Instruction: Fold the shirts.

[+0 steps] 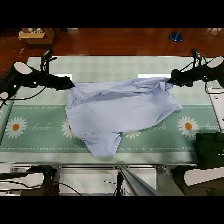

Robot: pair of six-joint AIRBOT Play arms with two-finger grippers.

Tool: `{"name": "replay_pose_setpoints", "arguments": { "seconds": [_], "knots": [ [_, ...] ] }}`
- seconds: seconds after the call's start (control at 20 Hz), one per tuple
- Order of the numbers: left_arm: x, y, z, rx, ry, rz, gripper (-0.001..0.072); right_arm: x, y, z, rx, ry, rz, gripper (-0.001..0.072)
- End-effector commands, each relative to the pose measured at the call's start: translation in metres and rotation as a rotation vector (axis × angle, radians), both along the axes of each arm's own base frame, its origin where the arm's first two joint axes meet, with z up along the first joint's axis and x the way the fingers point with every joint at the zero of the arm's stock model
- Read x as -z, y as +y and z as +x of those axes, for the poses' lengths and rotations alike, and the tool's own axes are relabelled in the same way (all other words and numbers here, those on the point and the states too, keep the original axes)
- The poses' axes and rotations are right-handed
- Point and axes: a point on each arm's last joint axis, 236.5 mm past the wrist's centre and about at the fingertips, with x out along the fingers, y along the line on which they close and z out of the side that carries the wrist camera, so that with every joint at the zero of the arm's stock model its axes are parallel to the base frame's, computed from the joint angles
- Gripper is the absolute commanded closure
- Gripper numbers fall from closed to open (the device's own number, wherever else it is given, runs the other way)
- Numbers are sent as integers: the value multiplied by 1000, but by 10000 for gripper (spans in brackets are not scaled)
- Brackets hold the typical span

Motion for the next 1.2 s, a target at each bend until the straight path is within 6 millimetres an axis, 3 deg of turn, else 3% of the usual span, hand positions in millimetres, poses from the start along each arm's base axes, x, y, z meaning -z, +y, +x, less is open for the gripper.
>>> {"name": "replay_pose_setpoints", "arguments": {
  "seconds": [0.0,0.05,0.1,0.15,0.2,0.3,0.35,0.45,0.5,0.6,0.75,0.8,1.15],
  "knots": [
    [-8,8,-13,35,74,-26,425,-23,-7,-6,-36,3,1,357],
    [-20,19,-18,48,99,-38,425,-42,-14,-14,-78,-3,-16,265],
    [-32,30,-26,52,128,-55,389,-58,-27,-25,-107,6,-58,222],
    [-43,43,-38,48,164,-71,182,-68,-51,-40,-121,41,-152,222],
    [-49,56,-51,21,206,-91,127,-73,-81,-57,-100,87,-260,222],
    [-54,69,-84,-11,300,-132,127,-79,-122,-78,4,140,-335,222],
    [-52,67,-104,-20,351,-152,127,-76,-128,-87,24,161,-316,222],
    [-37,52,-141,-9,414,-175,116,-61,-130,-105,50,219,-246,222],
    [-25,44,-158,-9,438,-182,81,-51,-130,-114,55,248,-219,223],
    [4,29,-193,-42,512,-221,82,-31,-126,-131,56,301,-173,223],
    [33,7,-231,-81,627,-304,77,-10,-118,-145,38,334,-122,222],
    [43,3,-237,-99,643,-306,7,-5,-116,-148,36,344,-116,222],
    [73,-29,-238,-87,634,-251,7,1,-112,-149,29,341,-106,222]
  ]
}}
